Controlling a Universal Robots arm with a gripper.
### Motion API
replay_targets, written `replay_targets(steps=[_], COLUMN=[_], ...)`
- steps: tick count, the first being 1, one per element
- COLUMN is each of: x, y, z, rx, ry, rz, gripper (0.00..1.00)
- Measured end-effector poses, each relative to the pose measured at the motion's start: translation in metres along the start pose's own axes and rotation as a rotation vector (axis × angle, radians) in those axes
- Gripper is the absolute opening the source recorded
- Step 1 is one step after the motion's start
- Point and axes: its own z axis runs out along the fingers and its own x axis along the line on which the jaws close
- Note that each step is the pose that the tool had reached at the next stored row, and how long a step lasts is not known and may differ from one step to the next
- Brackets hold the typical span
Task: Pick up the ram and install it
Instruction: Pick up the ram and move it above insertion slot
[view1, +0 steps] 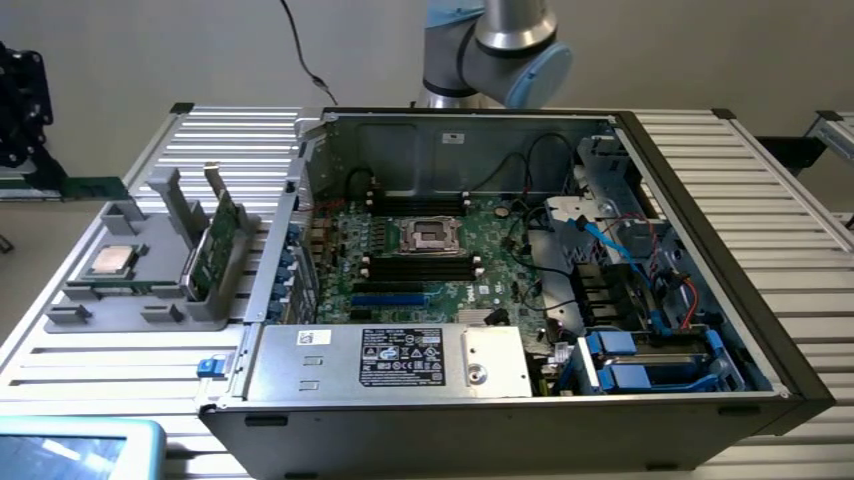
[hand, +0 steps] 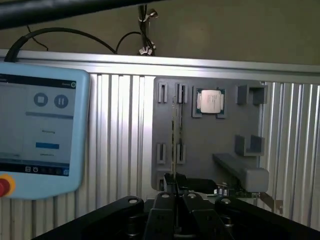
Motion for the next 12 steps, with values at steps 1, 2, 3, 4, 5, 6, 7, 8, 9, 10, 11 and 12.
replay_targets(steps=[1, 2, 3, 4, 5, 6, 7, 8, 9, 10, 11, 12], x=[0.001, 0.001, 0.002, 0.003, 0.004, 0.004, 0.005, 0.006, 0.007, 0.007, 0.008, 0.008], y=[-0.0043, -0.0085, -0.0130, -0.0174, -0.0217, -0.0264, -0.0309, -0.0347, -0.0388, -0.0426, -0.0465, -0.0503], z=[-0.0001, -0.0003, -0.0004, -0.0004, -0.0006, -0.0007, -0.0009, -0.0011, -0.0015, -0.0018, -0.0020, -0.0023], rx=[0.0006, 0.0009, 0.0012, 0.0015, 0.0016, 0.0018, 0.0019, 0.0019, 0.0020, 0.0020, 0.0020, 0.0022], ry=[-0.0088, -0.0166, -0.0241, -0.0311, -0.0377, -0.0440, -0.0489, -0.0530, -0.0571, -0.0609, -0.0652, -0.0695], rz=[0.000, 0.000, -0.001, -0.001, -0.001, -0.001, -0.001, -0.001, -0.001, -0.001, -0.001, -0.001], gripper=[0.11, 0.11, 0.11, 0.11, 0.11, 0.11, 0.11, 0.11, 0.11, 0.11, 0.11, 0.11])
